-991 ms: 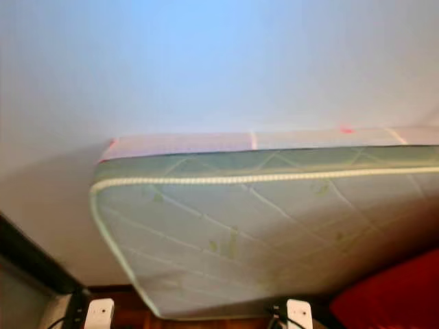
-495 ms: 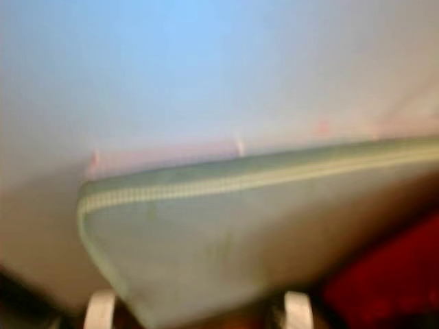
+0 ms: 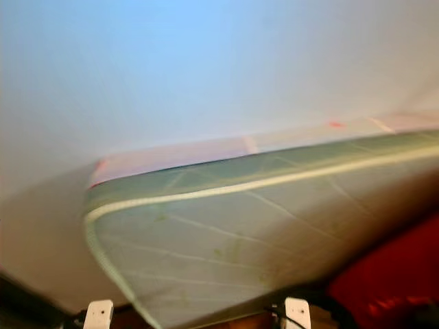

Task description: Clean up the room

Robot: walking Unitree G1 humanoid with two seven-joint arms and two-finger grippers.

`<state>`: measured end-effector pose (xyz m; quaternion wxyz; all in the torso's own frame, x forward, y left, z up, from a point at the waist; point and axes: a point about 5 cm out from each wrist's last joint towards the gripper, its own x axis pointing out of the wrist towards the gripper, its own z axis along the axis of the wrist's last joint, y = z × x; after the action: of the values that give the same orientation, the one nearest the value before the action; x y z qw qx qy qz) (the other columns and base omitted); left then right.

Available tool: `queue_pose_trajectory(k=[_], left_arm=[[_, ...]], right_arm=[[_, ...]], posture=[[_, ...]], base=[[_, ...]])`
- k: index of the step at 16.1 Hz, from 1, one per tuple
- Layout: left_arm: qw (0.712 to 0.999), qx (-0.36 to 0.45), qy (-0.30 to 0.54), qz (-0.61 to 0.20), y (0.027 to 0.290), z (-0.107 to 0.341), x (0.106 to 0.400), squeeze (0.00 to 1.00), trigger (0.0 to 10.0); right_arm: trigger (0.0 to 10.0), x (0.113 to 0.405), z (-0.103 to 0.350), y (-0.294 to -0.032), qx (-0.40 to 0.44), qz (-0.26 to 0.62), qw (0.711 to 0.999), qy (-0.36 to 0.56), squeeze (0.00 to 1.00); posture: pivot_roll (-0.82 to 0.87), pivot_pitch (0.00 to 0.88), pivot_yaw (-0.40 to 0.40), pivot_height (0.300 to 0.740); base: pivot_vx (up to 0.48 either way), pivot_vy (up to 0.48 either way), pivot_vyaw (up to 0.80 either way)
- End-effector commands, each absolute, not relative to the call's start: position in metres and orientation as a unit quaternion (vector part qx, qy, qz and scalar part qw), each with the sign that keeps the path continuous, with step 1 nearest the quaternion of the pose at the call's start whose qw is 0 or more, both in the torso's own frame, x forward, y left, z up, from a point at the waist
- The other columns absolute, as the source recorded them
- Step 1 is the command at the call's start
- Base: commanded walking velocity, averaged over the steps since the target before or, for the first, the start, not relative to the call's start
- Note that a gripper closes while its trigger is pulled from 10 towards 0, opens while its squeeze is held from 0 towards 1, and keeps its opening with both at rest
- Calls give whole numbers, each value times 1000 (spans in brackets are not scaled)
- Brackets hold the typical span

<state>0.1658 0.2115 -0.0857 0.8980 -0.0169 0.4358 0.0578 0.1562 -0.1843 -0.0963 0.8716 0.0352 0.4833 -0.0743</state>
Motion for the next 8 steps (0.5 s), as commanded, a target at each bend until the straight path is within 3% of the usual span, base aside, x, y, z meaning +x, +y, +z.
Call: queue_pose_trajectory(k=[1,8], left_arm=[[901,8,433,22,217,-79,179,0,10000],[904,7,426,16,206,-78,187,0,10000]], right_arm=[[10000,153,-96,-185,113,-26,873,473,0],[10000,151,-97,-185,115,-28,871,478,0]], posture=[[10,3,26,740],[16,4,32,740]], base=[[0,0,-800],[0,0,-788]])
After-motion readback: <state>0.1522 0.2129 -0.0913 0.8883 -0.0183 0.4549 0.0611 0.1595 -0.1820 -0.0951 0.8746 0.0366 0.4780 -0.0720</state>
